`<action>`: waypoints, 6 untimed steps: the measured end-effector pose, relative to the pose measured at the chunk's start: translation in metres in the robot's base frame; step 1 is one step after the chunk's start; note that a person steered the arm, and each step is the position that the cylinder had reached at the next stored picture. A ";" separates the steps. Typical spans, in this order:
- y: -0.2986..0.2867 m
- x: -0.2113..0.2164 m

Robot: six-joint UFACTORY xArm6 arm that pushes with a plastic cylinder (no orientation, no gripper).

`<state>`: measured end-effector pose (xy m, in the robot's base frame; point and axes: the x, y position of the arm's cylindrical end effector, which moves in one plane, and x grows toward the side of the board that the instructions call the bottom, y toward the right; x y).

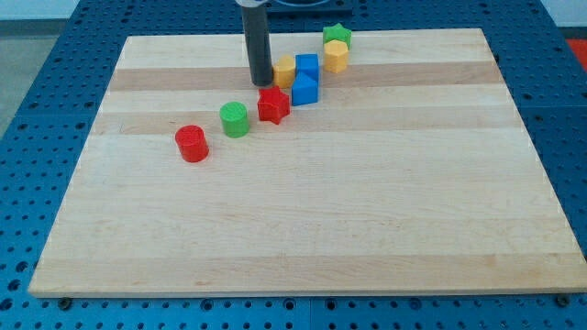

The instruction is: Place yellow heart below blue cube

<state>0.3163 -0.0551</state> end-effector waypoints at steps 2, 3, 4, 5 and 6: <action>-0.035 0.014; -0.063 -0.010; -0.042 -0.032; -0.011 -0.036; 0.013 -0.029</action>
